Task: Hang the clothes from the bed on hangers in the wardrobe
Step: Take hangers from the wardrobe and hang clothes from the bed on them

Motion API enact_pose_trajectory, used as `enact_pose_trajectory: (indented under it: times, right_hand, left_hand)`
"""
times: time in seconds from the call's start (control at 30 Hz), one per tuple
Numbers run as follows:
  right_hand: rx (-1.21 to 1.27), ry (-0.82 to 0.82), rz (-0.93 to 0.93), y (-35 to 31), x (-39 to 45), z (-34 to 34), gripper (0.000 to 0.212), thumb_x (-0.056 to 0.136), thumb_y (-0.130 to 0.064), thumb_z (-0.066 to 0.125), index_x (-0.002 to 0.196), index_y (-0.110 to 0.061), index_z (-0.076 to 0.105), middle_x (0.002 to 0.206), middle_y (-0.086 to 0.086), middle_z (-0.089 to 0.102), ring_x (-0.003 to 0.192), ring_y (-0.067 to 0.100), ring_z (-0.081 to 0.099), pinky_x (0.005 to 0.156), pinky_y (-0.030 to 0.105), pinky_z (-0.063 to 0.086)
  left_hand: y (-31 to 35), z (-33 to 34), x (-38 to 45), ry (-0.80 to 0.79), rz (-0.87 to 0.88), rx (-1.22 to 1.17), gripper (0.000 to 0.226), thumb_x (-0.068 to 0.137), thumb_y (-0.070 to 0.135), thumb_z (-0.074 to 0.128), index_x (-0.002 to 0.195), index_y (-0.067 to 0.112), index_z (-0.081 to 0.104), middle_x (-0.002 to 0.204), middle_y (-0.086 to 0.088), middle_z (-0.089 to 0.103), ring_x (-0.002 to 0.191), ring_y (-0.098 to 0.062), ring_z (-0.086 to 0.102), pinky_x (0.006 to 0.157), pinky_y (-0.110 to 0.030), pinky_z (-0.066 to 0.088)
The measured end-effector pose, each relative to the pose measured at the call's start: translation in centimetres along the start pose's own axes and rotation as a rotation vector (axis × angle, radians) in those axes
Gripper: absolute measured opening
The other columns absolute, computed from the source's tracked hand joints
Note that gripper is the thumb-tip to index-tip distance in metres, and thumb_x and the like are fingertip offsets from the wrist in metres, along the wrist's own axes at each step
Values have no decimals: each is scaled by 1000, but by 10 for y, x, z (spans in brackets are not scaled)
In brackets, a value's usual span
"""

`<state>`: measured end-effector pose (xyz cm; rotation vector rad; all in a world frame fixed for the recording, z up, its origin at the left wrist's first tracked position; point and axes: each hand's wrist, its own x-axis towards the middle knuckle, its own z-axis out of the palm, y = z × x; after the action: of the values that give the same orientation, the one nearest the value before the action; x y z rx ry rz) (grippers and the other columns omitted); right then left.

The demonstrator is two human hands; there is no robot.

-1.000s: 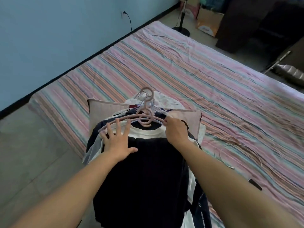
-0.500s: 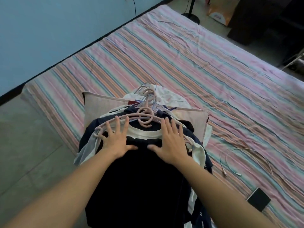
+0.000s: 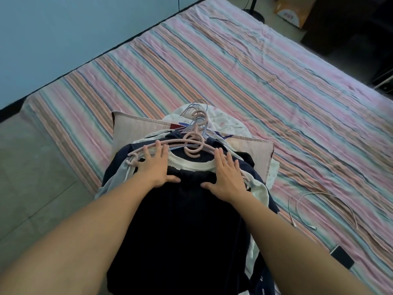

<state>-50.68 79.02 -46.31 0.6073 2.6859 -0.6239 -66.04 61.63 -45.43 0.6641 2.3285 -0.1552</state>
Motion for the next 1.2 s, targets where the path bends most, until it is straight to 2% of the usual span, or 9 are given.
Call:
enact_pose_trajectory:
  times: [0.23,0.37,0.47,0.53,0.6,0.7,0.83,1.0,1.2]
  right_hand:
    - [-147,-165,108,-25,-7,-35,122,78,-50,78,158,-12,-5,167,7,-4,152,38,9,121,57,17]
    - [-230,-179,134,-43,-26,-59,114,73,-57,76,156,-13,11,161,6,24,144,33,32,111,53,36]
    - [-274,-151,127,-63,-43,-79,80,74,-55,71,138,-18,41,122,1,57,111,27,57,83,40,49]
    - [-290,-130,91,-81,-58,-91,53,76,-53,67,114,-20,51,93,-3,57,85,22,56,61,31,40]
    - [-283,-103,50,-102,-76,-102,41,78,-52,65,98,-20,50,82,-6,52,78,21,54,52,30,33]
    - [-250,-61,-17,-138,-106,-120,39,81,-51,64,97,-18,52,78,-9,47,78,20,52,57,30,38]
    - [-232,-44,-91,-188,-150,-143,44,79,-52,65,101,-16,57,85,-3,58,82,21,58,63,33,46]
    - [-230,14,-219,-249,-219,-165,35,77,-53,66,72,-27,42,77,-8,50,75,20,54,54,31,36]
    - [-221,51,-394,-344,-315,-180,46,81,-46,69,124,-29,63,110,-5,68,101,17,64,84,42,56]
  left_hand:
    - [-17,-34,-27,-30,122,-30,106,80,66,63,157,27,1,164,-2,-10,148,-45,-4,116,-62,11]
    - [-20,-45,-62,8,172,-72,102,79,60,69,156,25,13,164,-7,7,150,-37,6,119,-54,16]
    - [-26,-57,-91,44,171,-103,92,79,57,71,152,23,25,159,-11,22,148,-35,15,115,-55,26]
    - [-33,-64,-110,76,172,-100,89,78,58,70,148,21,31,152,-9,34,143,-32,27,110,-53,34]
    - [-41,-72,-133,121,177,-100,87,79,58,70,147,18,33,148,-8,42,136,-30,38,108,-47,38]
    - [-52,-84,-174,176,201,-145,82,82,53,70,145,14,37,145,-8,48,128,-28,48,102,-39,43]
    - [-74,-96,-235,248,177,-134,64,81,53,70,131,19,50,123,-1,62,106,-23,59,74,-32,42]
    - [-118,-95,-311,330,121,-121,60,73,61,70,116,22,54,107,5,63,94,-19,59,71,-34,47]
    - [-172,-78,-432,488,111,-145,59,74,58,68,120,24,54,113,5,64,97,-18,61,81,-41,54]
